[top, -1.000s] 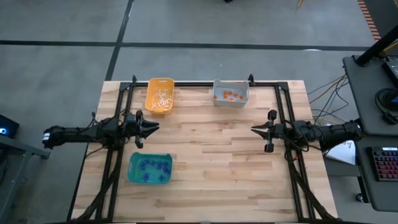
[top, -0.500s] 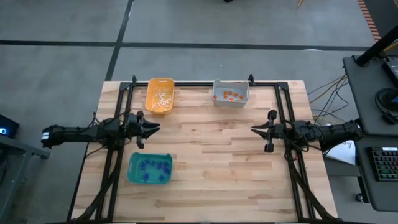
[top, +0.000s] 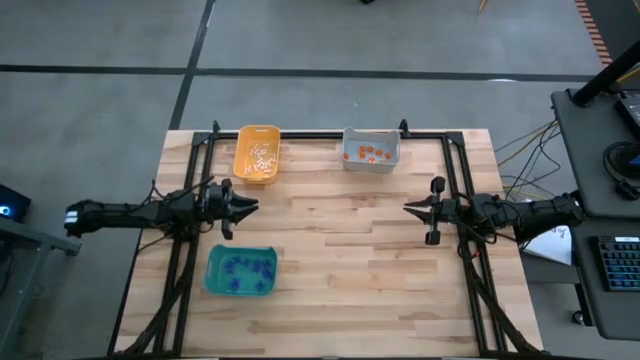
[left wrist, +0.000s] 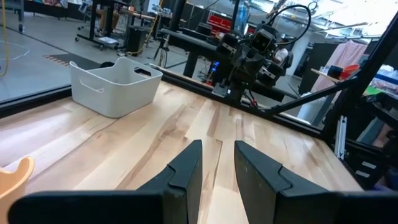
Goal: Sort Halloween decoration
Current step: Return to Home Position
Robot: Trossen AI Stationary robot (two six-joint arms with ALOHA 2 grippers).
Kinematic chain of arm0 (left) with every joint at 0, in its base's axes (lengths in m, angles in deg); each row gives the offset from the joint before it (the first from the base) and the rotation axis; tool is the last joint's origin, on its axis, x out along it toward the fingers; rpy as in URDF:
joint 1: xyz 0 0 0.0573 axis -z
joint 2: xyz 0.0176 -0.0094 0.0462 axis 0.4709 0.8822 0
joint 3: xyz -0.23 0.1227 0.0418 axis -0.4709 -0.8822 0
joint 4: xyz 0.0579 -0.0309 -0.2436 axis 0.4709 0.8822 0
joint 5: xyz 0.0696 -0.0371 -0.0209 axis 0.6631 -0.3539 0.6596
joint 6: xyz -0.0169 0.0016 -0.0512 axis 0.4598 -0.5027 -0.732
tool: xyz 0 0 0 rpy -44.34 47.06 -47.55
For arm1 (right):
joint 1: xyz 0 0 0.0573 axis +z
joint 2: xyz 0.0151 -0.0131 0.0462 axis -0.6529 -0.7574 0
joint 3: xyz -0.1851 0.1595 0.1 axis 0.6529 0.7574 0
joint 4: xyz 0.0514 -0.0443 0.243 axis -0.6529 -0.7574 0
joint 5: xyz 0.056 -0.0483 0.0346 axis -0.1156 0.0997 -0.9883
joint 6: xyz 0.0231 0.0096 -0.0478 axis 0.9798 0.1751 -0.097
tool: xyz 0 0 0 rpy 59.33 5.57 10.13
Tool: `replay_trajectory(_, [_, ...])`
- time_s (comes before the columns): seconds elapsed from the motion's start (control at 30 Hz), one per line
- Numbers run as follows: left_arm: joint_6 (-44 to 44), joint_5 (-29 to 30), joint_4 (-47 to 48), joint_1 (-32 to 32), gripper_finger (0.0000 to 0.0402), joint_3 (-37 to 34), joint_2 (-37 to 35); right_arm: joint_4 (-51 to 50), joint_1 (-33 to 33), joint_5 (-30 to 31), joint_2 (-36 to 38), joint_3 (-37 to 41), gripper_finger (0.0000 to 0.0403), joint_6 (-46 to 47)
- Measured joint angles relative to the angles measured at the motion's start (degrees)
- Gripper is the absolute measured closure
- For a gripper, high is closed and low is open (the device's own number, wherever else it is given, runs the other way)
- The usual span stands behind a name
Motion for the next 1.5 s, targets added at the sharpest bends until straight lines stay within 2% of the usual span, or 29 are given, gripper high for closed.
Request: replay_trajectory(1.5, [0.01, 0.00, 0.01, 0.00, 0.0326, 0.02, 1.03, 0.00, -0.02, 0.00, -0.02, 0.02, 0.0365, 0.00])
